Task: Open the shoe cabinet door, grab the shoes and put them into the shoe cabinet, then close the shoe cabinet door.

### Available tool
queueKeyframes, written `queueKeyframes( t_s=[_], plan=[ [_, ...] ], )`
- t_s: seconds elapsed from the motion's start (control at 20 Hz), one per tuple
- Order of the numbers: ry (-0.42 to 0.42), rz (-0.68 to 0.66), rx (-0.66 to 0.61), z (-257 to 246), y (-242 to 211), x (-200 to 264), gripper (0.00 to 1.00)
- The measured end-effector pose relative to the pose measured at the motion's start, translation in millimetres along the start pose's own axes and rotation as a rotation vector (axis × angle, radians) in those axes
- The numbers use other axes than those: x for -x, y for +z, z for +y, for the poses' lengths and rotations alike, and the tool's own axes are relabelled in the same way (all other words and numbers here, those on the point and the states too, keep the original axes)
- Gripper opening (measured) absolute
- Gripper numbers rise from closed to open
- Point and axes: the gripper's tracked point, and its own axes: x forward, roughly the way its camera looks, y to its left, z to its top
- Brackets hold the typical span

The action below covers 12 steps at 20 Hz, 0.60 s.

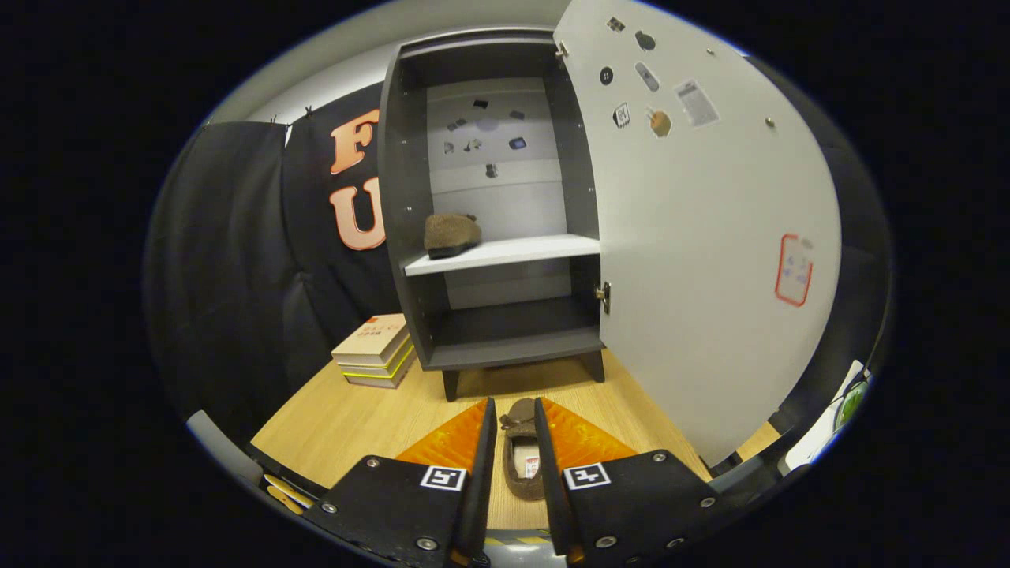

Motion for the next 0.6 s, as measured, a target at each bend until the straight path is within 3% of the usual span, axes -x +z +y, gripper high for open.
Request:
queueKeyframes(
  t_s=[0.2, 0.45, 0.6],
  plan=[
    [0.054, 0.119, -0.003, 15.9, -45.0, -43.2, 0.45],
    [0.048, 0.212, 0.024, 19.2, -88.3, -91.3, 0.69],
    [0.057, 0.264, 0.014, 23.4, -109.8, -115.3, 0.75]
  ],
)
